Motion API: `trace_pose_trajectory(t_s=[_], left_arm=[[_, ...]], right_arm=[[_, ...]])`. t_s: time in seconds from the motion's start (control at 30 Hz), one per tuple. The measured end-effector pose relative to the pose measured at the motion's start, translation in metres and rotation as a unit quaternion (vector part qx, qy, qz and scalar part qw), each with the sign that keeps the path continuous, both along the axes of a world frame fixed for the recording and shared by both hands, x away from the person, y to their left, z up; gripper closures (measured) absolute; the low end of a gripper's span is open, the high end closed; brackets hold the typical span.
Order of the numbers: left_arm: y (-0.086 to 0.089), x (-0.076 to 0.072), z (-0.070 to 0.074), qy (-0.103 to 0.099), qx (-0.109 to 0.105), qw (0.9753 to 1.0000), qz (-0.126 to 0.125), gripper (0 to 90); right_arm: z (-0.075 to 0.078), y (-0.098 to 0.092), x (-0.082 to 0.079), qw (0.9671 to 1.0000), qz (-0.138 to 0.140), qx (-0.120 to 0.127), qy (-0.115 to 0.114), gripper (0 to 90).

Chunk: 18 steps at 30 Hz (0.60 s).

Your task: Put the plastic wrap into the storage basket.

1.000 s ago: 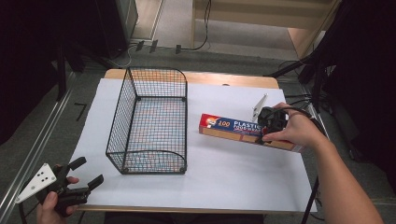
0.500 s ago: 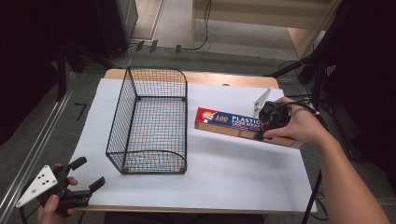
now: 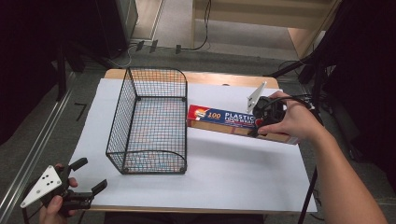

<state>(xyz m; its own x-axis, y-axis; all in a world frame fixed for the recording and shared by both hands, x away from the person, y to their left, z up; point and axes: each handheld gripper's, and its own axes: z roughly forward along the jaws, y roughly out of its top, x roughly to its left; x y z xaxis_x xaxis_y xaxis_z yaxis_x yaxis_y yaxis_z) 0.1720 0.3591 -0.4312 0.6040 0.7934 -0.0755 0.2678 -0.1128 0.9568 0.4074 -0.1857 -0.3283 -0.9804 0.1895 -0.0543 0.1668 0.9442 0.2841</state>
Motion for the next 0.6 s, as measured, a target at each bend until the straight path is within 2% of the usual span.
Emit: trace_pose_trajectory(t_s=[0.23, 0.6], left_arm=[[0.000, 0.000, 0.000, 0.000, -0.001, 1.0000, 0.002, 0.0], [0.000, -0.001, 0.000, -0.002, -0.001, 1.0000, 0.001, 0.0]], right_arm=[[0.006, 0.007, 0.000, 1.0000, 0.004, 0.002, 0.002, 42.4], [0.014, 0.029, 0.002, 0.9998, 0.020, 0.003, -0.003, 42.4]])
